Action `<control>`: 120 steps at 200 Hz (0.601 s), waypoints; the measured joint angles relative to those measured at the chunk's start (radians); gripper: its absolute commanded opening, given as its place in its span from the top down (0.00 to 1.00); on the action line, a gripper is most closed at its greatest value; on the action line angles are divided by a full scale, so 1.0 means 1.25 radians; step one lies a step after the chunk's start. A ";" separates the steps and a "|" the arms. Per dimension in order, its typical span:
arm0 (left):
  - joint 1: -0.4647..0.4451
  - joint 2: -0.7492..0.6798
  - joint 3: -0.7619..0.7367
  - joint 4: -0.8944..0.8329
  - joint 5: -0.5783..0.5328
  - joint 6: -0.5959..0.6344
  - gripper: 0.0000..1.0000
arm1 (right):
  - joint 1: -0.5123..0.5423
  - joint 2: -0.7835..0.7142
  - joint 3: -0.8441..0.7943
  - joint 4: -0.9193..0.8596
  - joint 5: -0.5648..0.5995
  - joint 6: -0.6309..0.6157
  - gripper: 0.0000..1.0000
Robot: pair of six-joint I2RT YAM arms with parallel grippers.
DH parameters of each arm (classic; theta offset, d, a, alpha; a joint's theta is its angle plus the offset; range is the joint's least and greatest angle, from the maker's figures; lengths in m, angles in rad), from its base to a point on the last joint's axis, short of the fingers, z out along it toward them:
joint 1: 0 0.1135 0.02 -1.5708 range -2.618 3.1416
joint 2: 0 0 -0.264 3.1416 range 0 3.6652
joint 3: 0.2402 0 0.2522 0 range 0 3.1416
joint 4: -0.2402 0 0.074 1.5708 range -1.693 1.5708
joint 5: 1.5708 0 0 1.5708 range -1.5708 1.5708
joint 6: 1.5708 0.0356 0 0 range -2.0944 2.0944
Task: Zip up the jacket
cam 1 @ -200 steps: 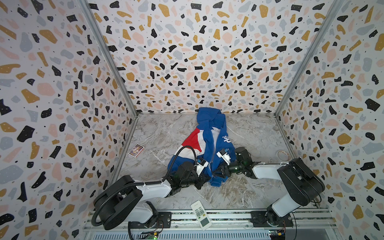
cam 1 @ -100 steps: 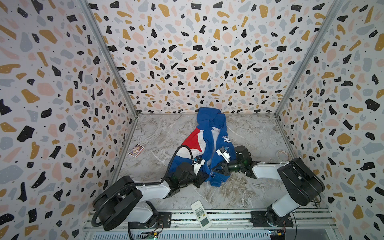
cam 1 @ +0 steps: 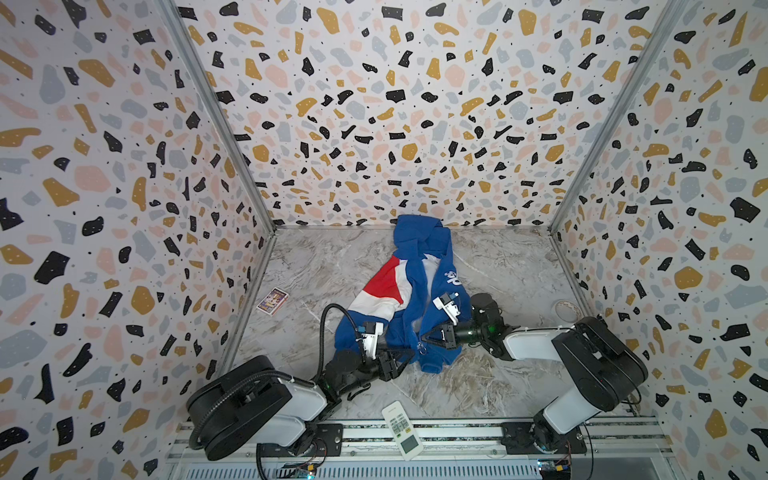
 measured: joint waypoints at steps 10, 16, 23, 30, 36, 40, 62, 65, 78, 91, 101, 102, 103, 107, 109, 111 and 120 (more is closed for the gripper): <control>-0.005 0.014 0.004 0.039 -0.001 -0.020 0.35 | 0.001 0.001 0.000 0.000 0.003 0.008 1.00; -0.006 0.021 0.004 0.056 -0.002 -0.030 0.36 | 0.001 0.001 0.000 0.000 0.005 0.013 1.00; -0.008 0.028 0.005 0.070 -0.005 -0.041 0.37 | 0.002 0.001 0.000 0.000 0.006 0.020 1.00; -0.008 0.035 0.007 0.080 -0.008 -0.049 0.38 | 0.002 0.001 0.000 0.000 0.007 0.025 1.00; -0.008 0.040 0.008 0.085 -0.012 -0.055 0.39 | 0.002 0.001 -0.001 0.000 0.008 0.028 1.00; -0.008 0.044 0.008 0.087 -0.014 -0.058 0.39 | 0.002 0.001 -0.001 0.001 0.008 0.032 1.00; -0.008 0.065 0.009 0.099 -0.026 -0.076 0.40 | 0.002 0.001 -0.003 0.000 0.011 0.042 1.00; -0.008 0.067 0.009 0.099 -0.027 -0.077 0.40 | 0.002 0.001 -0.003 0.001 0.011 0.042 1.00; -0.008 0.078 0.009 0.103 -0.035 -0.087 0.40 | 0.002 0.001 -0.005 0.000 0.013 0.045 1.00; -0.008 0.087 0.009 0.106 -0.041 -0.094 0.40 | 0.002 0.001 -0.005 0.000 0.014 0.049 1.00; -0.008 0.091 0.009 0.107 -0.044 -0.097 0.40 | 0.002 0.001 -0.005 0.000 0.014 0.052 1.00; -0.008 0.092 0.009 0.107 -0.045 -0.097 0.40 | 0.002 0.001 -0.005 0.000 0.014 0.052 1.00; -0.008 0.092 0.009 0.108 -0.045 -0.098 0.40 | 0.002 0.001 -0.005 0.000 0.014 0.052 1.00; -0.008 0.093 0.009 0.107 -0.046 -0.099 0.40 | 0.002 0.001 -0.005 0.000 0.014 0.053 1.00; -0.008 0.094 0.009 0.107 -0.046 -0.099 0.40 | 0.002 0.001 -0.005 0.000 0.014 0.053 1.00; -0.008 0.095 0.009 0.107 -0.047 -0.100 0.40 | 0.002 0.001 -0.005 0.000 0.014 0.054 1.00; -0.008 0.101 0.009 0.107 -0.048 -0.102 0.41 | 0.002 0.001 -0.005 0.000 0.014 0.056 1.00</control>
